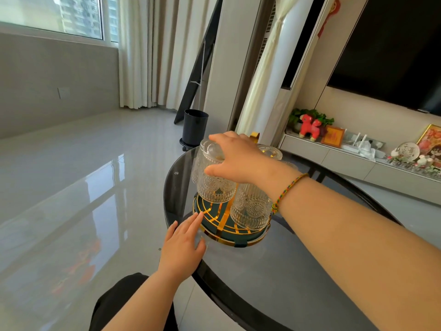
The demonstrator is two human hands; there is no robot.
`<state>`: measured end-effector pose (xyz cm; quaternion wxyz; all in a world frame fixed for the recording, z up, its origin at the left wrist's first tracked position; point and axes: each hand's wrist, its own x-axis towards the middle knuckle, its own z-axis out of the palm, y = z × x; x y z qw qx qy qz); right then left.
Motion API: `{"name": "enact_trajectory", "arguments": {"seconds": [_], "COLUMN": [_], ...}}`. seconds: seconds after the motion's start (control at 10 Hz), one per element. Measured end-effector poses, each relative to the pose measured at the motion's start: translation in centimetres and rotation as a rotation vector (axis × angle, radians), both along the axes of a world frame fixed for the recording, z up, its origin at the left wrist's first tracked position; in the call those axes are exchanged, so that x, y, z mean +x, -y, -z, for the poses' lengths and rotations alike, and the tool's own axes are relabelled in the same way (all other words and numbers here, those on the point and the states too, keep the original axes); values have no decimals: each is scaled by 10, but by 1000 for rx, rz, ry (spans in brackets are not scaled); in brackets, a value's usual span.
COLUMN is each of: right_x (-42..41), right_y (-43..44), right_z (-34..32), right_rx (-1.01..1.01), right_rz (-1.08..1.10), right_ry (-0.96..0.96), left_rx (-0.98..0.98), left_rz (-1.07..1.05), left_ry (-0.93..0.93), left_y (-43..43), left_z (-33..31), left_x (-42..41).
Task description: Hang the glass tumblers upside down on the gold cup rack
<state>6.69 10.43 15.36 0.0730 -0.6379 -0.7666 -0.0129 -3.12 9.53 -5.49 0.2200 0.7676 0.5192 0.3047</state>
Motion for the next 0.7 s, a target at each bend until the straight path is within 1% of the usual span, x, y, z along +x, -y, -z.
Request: {"name": "enact_trajectory", "arguments": {"seconds": [0.1,0.2,0.3,0.6,0.7], "right_x": [2,5,7,9,16], "right_y": [-5,-6,-7,-1,8], "right_z": [5,14,21,30,29], "right_rx": [-17,-47,-21,44,109], "right_rz": [13,23,-7,-23,-65], "right_ry": [140,197,255,221,126], "left_rx": [10,27,46,30,44], "left_rz": [-6,1,-10,4,19], "left_ry": [6,-6,-8,-97,-131], "left_y": [0,-1,-2,6,8], "left_z": [1,5,6,4,4], "left_x": [0,-2,-2,-3,-5]}}
